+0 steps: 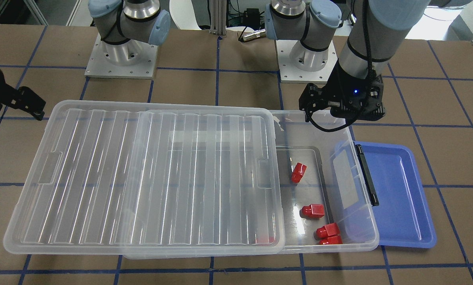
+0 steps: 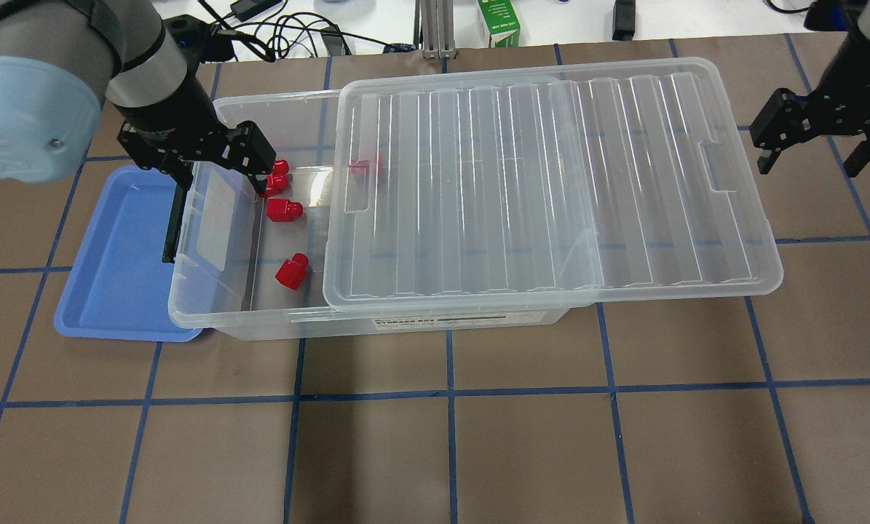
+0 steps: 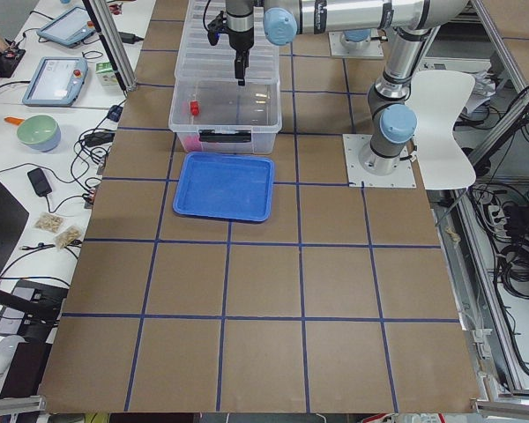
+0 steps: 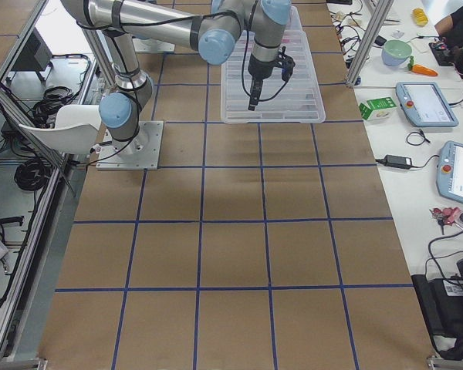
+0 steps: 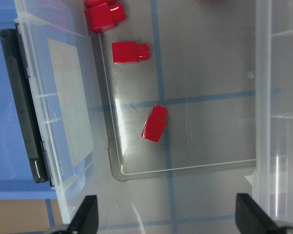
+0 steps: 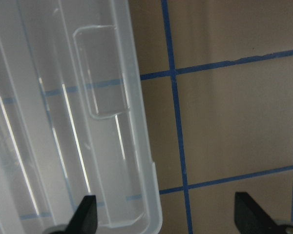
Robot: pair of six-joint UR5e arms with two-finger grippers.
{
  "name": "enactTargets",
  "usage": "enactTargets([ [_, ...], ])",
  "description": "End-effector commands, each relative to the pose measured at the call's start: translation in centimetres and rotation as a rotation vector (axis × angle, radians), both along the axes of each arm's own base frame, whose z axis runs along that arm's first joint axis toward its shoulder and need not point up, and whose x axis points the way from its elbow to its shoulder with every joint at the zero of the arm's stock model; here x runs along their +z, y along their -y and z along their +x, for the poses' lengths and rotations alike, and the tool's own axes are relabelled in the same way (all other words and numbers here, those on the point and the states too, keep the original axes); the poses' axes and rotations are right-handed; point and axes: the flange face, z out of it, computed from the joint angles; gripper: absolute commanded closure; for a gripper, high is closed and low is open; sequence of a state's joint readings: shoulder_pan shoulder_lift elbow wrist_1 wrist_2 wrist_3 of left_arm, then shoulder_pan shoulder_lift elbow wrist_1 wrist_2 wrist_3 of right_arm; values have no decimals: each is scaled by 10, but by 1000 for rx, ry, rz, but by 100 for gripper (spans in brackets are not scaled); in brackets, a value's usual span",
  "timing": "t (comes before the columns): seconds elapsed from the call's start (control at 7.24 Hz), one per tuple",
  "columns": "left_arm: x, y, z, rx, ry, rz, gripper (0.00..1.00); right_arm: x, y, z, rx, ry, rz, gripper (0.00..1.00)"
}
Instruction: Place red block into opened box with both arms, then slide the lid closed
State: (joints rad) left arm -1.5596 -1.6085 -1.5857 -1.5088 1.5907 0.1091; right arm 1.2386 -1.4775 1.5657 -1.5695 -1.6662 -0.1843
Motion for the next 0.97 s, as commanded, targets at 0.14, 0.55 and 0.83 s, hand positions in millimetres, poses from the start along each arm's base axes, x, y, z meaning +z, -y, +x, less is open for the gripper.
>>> enactTargets([
  [0.14, 24, -8, 4, 11, 7, -31, 0, -42, 34, -36, 52, -39, -9, 0],
  [0.55, 22, -7, 4, 11, 6, -28, 0, -71, 47, -42, 53, -27, 26, 0],
  [0.83, 20, -8, 4, 11, 5, -24, 0, -83, 49, -43, 52, -15, 51, 0],
])
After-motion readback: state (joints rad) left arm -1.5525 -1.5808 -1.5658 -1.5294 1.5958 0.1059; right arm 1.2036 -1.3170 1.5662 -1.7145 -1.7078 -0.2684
